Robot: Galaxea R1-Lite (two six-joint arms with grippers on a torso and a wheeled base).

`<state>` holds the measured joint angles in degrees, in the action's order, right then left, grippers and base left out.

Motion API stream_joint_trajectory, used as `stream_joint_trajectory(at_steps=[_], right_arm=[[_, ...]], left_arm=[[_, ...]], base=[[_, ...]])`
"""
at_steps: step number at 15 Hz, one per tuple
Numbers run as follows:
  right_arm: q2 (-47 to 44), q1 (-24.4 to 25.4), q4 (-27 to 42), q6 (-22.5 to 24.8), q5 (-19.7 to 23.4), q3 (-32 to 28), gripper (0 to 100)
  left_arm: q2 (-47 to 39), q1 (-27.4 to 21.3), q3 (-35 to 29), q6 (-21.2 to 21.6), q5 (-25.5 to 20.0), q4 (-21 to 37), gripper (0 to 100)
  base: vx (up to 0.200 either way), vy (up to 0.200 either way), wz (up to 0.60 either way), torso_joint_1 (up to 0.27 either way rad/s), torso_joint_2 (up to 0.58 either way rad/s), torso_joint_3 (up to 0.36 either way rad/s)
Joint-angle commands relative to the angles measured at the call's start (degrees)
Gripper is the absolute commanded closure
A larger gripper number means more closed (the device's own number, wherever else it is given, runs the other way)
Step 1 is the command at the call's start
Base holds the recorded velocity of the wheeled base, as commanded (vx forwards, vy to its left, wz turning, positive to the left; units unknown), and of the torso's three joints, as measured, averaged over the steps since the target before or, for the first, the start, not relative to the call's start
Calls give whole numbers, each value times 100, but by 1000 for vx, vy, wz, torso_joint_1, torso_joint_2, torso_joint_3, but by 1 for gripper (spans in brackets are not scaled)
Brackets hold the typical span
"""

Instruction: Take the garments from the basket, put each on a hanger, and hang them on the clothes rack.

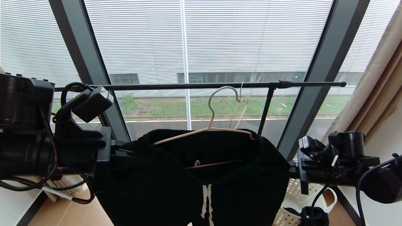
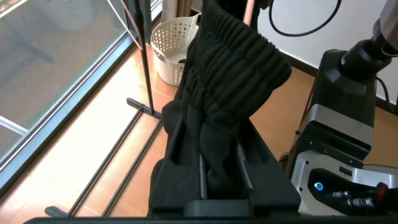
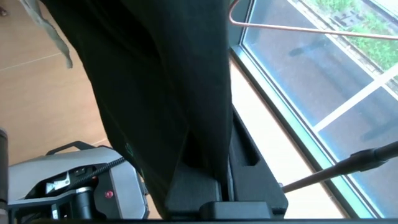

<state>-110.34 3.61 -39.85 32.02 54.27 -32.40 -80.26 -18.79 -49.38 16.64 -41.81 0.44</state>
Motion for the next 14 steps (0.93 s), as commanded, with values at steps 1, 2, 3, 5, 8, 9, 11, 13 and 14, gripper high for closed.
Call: stream_joint_trajectory(at_steps=[1,2,3,5,8,9,11,13,14], right_arm=[[118,43,-40,6,4,76,0],[144,61,-40,-3,4,59,0],[170,87,-40,-12,-4,50,0],[214,96,-40,-21,-154,41,0],[293,184,-58,-627,-409,-117,0],[399,298,-58,-1181,-584,-223,0],[584,457,-75,-1867,-883,-302,0],[698,544,-67,-2201,-1015,-346,0],[707,553,-75,-2218,-1024,-328,0]], left_arm=[[-7,-2,-1,-3,7,0,100],[-7,15,-10,-3,7,0,100],[-7,50,-10,-12,7,0,100],[-7,200,-1,-3,7,-9,100],[-77,569,-54,-12,15,-9,100],[-121,674,-98,-64,24,-9,100],[-183,780,-194,-205,42,-26,100],[-218,762,-133,-258,51,-18,100],[-288,683,-36,-240,138,-18,100]], base=[[0,0,0,0,0,0],[0,0,0,0,0,0],[0,0,0,0,0,0],[0,0,0,0,0,0],[0,0,0,0,0,0],[0,0,0,0,0,0],[0,0,0,0,0,0],[0,0,0,0,0,0],[0,0,0,0,0,0]])
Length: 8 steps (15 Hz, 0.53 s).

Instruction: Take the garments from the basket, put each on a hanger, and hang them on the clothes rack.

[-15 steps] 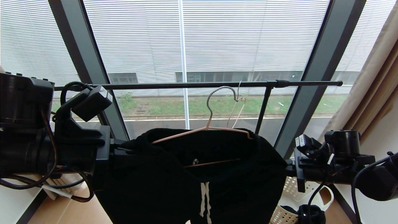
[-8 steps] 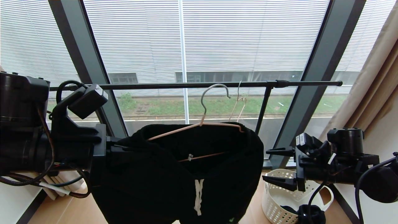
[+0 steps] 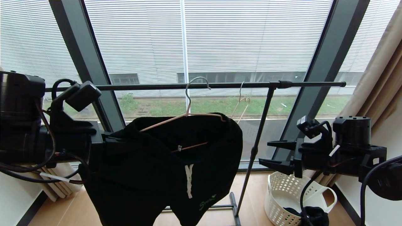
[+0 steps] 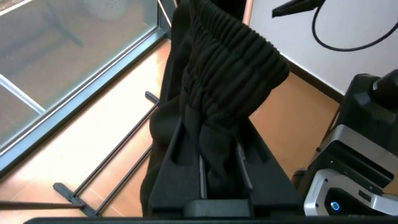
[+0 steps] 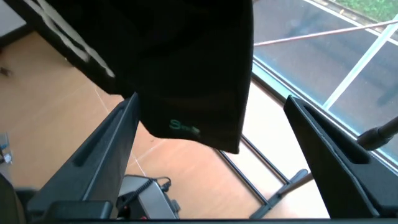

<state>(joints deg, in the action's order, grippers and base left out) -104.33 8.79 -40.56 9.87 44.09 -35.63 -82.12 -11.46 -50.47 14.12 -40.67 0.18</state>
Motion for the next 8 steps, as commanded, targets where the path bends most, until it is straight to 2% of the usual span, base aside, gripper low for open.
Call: stream_joint_trajectory(at_steps=[1,3,4,5,8], right_arm=[[97,44,-5,-3,-6,-5,0],[97,44,-5,-3,-6,-5,0],[97,44,4,-3,-15,-14,0],[97,44,4,6,-32,-14,0],[70,44,4,6,-50,-14,0]], left_arm=[[-120,-243,151,12,217,8,100],[-287,-577,195,30,745,8,100],[-463,-832,187,39,1281,8,100],[-586,-928,178,39,1500,-1,100],[-850,-1078,160,47,1615,-1,100]], base=[[0,0,0,0,0,0],[0,0,0,0,0,0],[0,0,0,0,0,0],[0,0,0,0,0,0],[0,0,0,0,0,0]])
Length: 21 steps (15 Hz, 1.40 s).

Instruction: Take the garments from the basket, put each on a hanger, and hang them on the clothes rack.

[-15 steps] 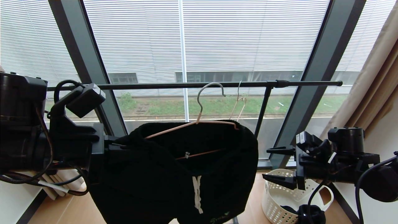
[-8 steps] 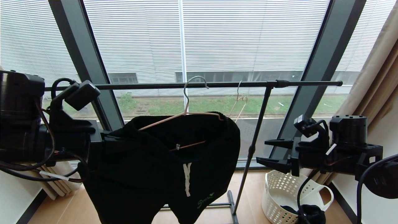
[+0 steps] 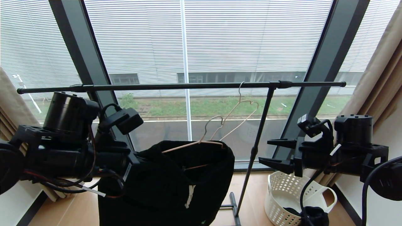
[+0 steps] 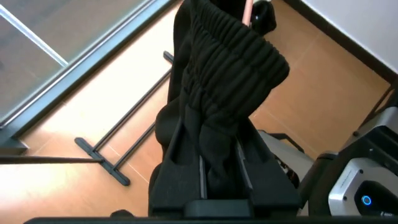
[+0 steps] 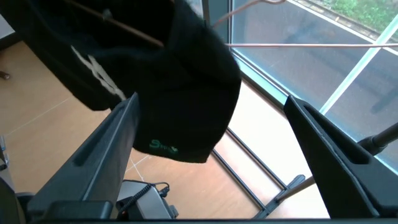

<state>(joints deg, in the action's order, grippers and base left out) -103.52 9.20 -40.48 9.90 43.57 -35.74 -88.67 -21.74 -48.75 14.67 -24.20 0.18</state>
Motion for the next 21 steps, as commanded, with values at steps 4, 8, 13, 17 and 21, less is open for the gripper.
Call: stream_joint_trajectory(at_steps=[4,8,13,17,21], right_arm=[[-36,2,-3,12,-41,-3,0],[-72,2,-3,12,-41,-3,0],[-98,2,-3,12,-41,-12,0],[-98,2,-3,12,-50,-3,0],[-89,2,-3,21,-50,-3,0]], left_arm=[[-440,-76,15,19,521,8,100],[-625,-76,-3,19,811,8,100],[-968,-76,-214,-95,1207,-264,100],[-1293,-103,-785,-719,1752,-581,100],[-1697,-182,-1664,-1510,1831,-1258,100]], base=[[0,0,0,0,0,0],[0,0,0,0,0,0],[0,0,0,0,0,0],[0,0,0,0,0,0],[0,0,0,0,0,0]])
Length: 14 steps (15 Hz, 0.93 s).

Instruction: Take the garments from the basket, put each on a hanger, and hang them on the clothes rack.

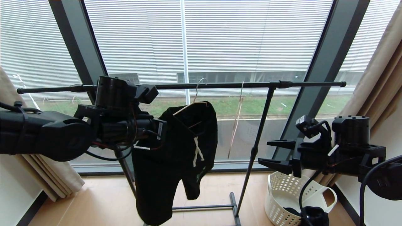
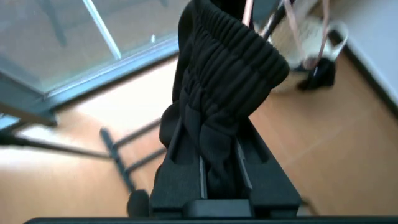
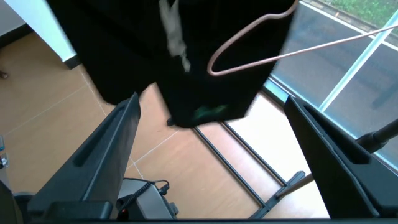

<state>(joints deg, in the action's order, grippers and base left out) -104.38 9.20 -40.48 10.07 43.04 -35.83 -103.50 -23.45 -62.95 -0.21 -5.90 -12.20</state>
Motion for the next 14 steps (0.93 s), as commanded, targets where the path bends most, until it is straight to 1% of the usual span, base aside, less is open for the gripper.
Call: stream_joint_trajectory(at_steps=[1,2,3,4,6,8,14], right_arm=[[5,2,-3,4,2,6,0],[-4,2,-3,4,2,6,0],[-4,11,-3,4,2,6,0],[-4,11,-3,4,2,6,0],[-13,11,-3,4,2,14,0],[-13,11,-12,4,2,14,0],[-39,64,-12,13,2,14,0]], left_arm=[[-294,-1,-349,-23,36,-28,100],[-417,-1,-508,-32,168,-28,100],[-645,-1,-736,-111,493,-37,100],[-830,-10,-921,-208,704,-63,100],[-1217,-19,-1307,-471,986,-72,100],[-1357,-28,-1527,-656,1029,-63,100],[-1568,-115,-1589,-744,1029,-63,100]], base=[[0,0,0,0,0,0],[0,0,0,0,0,0],[0,0,0,0,0,0],[0,0,0,0,0,0],[0,0,0,0,0,0],[0,0,0,0,0,0],[0,0,0,0,0,0]])
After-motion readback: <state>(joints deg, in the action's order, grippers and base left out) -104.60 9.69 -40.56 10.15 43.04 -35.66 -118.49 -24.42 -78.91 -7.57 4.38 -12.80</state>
